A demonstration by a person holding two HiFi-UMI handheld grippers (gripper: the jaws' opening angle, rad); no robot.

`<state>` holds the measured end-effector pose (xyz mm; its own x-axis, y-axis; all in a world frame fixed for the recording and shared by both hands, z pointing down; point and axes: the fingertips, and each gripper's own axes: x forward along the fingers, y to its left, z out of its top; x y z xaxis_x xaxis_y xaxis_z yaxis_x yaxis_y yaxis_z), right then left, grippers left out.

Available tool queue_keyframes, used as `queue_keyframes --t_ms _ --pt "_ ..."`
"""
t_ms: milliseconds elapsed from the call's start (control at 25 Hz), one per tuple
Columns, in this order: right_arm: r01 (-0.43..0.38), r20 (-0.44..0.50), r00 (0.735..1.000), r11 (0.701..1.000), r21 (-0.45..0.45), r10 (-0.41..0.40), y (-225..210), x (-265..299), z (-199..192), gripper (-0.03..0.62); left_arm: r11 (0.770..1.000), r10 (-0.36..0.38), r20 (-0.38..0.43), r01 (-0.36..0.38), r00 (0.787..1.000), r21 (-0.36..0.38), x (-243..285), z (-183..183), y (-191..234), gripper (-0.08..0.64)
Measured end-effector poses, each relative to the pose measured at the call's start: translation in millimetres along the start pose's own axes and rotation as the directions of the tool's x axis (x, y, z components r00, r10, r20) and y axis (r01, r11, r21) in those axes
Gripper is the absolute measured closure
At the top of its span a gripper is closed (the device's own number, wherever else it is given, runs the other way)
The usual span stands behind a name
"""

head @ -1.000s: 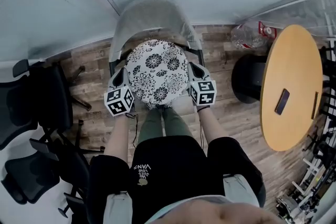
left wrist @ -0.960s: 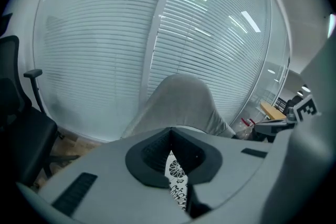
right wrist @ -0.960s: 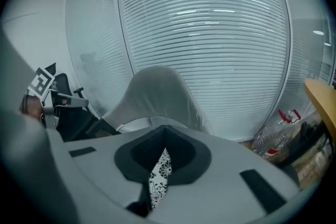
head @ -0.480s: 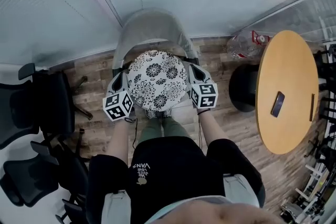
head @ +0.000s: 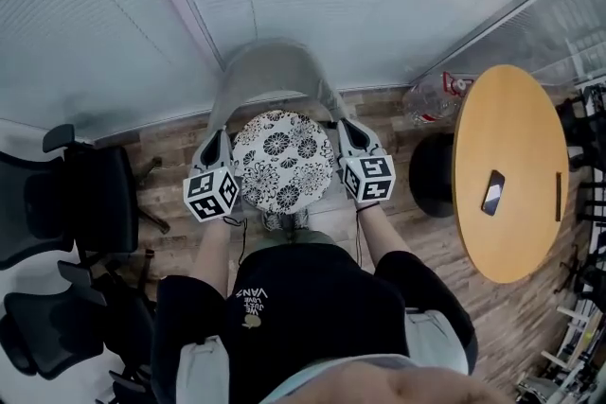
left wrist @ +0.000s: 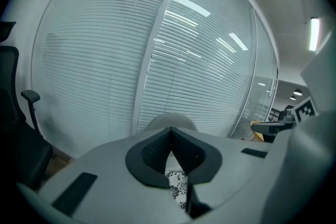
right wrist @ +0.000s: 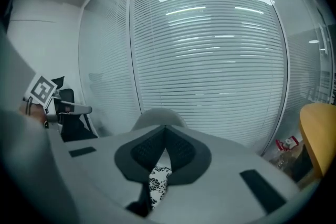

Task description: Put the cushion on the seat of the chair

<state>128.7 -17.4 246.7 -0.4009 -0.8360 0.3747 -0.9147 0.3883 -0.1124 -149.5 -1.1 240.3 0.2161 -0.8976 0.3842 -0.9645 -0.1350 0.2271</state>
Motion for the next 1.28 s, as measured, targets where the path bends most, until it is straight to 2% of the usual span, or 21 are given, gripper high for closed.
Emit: queue_keyframes --t_ms 640,1280 --pt "-0.022 0.147 0.989 0.998 -0.054 0.03 8 -29 75 0.575 0.999 -0.029 0.145 0.024 0.989 0.036 -32 65 -19 0.549" --pt "-0.005 0.283 0.959 0.998 -0.062 0.022 10 -54 129 0.575 0.998 -0.036 0.251 0.022 0.967 0.056 -56 108 -17 0.549"
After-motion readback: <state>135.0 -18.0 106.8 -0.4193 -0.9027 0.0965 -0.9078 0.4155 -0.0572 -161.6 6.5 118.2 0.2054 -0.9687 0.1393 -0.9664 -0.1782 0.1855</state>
